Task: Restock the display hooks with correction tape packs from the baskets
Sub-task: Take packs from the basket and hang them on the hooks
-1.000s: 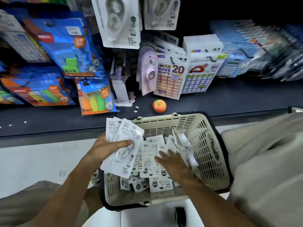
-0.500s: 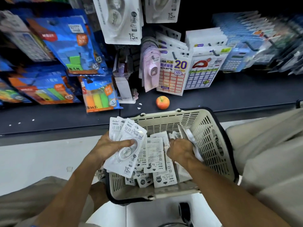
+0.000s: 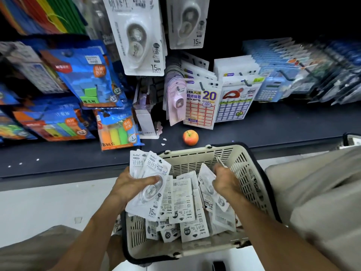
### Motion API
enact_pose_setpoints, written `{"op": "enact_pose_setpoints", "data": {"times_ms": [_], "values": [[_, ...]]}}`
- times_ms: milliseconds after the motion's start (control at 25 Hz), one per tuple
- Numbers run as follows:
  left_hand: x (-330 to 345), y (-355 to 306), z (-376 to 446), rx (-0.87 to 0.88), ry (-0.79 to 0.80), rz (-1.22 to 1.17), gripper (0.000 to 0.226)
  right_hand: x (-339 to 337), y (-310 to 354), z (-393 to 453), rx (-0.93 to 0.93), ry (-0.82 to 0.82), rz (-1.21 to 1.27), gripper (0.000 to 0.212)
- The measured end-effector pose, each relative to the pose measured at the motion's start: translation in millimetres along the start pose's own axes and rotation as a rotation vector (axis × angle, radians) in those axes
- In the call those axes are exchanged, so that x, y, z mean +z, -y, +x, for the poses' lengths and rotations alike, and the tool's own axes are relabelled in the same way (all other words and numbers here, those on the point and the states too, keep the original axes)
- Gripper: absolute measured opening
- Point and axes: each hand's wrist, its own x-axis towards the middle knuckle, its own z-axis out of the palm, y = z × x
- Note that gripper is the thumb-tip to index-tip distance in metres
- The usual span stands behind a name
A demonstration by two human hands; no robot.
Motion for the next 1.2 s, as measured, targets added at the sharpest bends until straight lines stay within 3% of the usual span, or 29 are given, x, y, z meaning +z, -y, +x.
{"op": "enact_pose_setpoints", "data": {"times_ms": [160,240,360,440,560,680,800,880,920,1000,1080,1200], "values": [[2,-4,-3,0.035,-0.054,-0.012,0.04,-59,29,6,-0.244,0.048,0.27,0.036],[4,-6,-6,0.046,-0.067,-0.022,0.038,-100,33,9,-0.337,0.274,0.42,0.034],[3,-10,-11,0.047,0.043,-0.073,0.048,-141,42,2,-0.508,0.712,0.252,0.03],[4,-13,-14,0.021,0.194,-0.092,0.057,-141,59,-10,-0.634,0.789,0.123,0.028],[9,-19,-14,-0.044,0.406,-0.083,0.057,-130,83,-26,-0.683,0.782,0.214,0.026],[14,-24,-16,-0.019,0.421,-0.055,0.059,-135,98,-34,-0.782,0.649,0.209,0.027],[19,-40,-22,0.124,0.257,-0.135,0.062,-156,113,-36,-0.901,0.297,0.232,0.024],[20,-64,-27,0.232,0.087,-0.316,0.06,-186,120,-32,-0.776,0.017,0.432,0.025],[19,-78,-31,0.291,-0.004,-0.411,0.049,-205,122,-31,-0.656,-0.009,0.54,0.029],[15,-112,-38,0.404,-0.127,-0.557,0.037,-239,124,-34,-0.545,0.237,0.637,0.043],[13,-146,-46,0.477,-0.15,-0.635,0.037,-253,126,-42,-0.623,0.466,0.671,0.043],[12,-191,-59,0.599,-0.089,-0.554,0.066,-272,133,-57,-0.703,0.376,0.989,0.04]]}}
